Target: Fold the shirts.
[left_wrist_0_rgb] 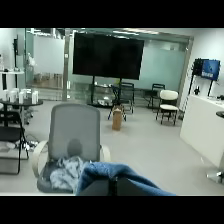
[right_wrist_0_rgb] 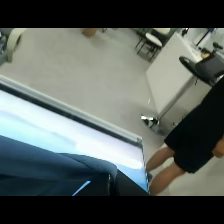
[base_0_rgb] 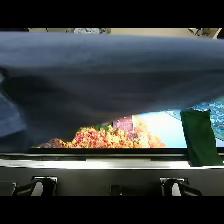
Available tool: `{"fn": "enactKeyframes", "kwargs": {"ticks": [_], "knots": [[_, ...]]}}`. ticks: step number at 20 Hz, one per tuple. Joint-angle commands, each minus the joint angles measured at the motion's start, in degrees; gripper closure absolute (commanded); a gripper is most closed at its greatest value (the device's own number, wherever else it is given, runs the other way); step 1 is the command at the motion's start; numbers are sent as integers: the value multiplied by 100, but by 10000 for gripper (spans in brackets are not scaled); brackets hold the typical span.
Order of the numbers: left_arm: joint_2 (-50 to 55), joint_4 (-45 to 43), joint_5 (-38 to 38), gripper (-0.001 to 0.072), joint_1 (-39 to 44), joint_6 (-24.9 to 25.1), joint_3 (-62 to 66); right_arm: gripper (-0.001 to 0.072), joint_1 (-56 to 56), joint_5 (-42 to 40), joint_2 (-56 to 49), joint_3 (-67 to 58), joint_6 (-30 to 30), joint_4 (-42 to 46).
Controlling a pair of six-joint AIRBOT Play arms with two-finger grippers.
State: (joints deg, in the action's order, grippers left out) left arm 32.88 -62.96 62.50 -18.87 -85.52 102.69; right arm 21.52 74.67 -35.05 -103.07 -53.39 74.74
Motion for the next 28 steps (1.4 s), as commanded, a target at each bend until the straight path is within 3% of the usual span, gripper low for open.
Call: {"fn": "enactKeyframes", "kwargs": {"ticks": [1, 4, 6, 8, 10, 12, 14, 18, 21, 24, 28], "knots": [[131, -160, 603, 676, 2, -61, 48, 670, -4, 588, -127, -90, -44, 289], [815, -155, 1609, 676, 4, 7, 20, 670, -4, 1862, -1019, -72, 131, 264], [1436, -42, 2149, 676, 7, 310, -409, 670, -4, 2485, -1934, 173, 103, 68], [1993, 11, 2017, 676, 96, 651, -1429, 670, -7, 2374, -2791, 699, -164, 44], [2564, 17, 1349, 675, 280, 901, -2680, 670, -160, 2251, -3665, 1224, -455, 166], [3250, 114, 549, 675, 472, 1287, -3499, 670, -688, 1519, -4476, 1403, -588, 164], [4050, 225, -59, 675, 614, 1567, -3585, 669, -1213, 151, -5099, 1403, -841, 258], [5213, 935, -1316, 675, 688, 1569, -3018, 669, -1572, -2227, -5746, 1403, -1884, 278], [5799, 1333, -1714, 674, 695, 1569, -2376, 669, -1569, -3314, -5980, 1403, -1952, 203], [6177, 1355, -1716, 674, 717, 1565, -2044, 669, -1572, -3569, -6133, 1403, -1947, 201], [6124, 1340, -1185, 675, 643, 1578, -1928, 669, -1558, -2754, -6094, 1329, -1674, 214]]}}
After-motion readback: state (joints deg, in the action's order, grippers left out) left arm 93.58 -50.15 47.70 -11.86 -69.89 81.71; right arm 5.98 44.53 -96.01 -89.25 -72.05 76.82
